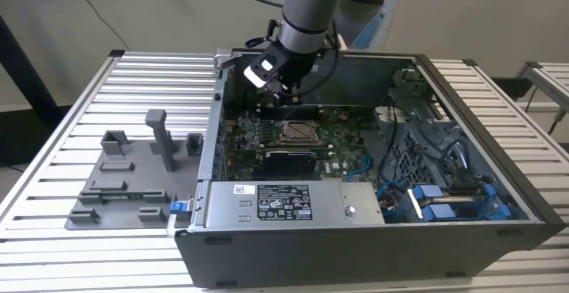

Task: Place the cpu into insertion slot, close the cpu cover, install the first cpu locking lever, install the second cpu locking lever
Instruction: 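Install the first cpu locking lever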

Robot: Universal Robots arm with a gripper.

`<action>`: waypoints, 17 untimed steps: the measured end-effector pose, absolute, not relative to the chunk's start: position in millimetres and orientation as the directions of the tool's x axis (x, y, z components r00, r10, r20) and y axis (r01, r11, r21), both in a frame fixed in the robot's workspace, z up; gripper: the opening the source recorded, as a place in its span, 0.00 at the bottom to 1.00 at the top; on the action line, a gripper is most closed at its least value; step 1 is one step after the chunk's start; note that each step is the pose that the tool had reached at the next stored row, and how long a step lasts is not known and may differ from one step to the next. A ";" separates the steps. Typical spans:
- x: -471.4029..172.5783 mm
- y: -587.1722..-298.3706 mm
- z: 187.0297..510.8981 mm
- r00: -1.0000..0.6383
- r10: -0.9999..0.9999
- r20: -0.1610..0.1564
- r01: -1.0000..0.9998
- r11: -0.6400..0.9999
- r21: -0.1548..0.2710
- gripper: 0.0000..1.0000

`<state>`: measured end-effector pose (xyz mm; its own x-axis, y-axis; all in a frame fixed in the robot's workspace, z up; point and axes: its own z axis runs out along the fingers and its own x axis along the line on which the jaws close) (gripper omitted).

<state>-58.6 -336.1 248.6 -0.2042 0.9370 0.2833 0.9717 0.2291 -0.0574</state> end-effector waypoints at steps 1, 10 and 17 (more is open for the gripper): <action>-58.6 -336.1 248.5 -0.220 0.934 0.281 0.969 0.243 -0.049 0.11; -58.6 -336.1 248.1 -0.358 0.900 0.249 0.933 0.356 0.056 0.11; -58.6 -336.1 247.3 -0.459 0.858 0.231 0.888 0.450 0.097 0.11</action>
<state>-58.6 -336.1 247.3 -0.4594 0.8576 0.2313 0.8880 0.4496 0.0966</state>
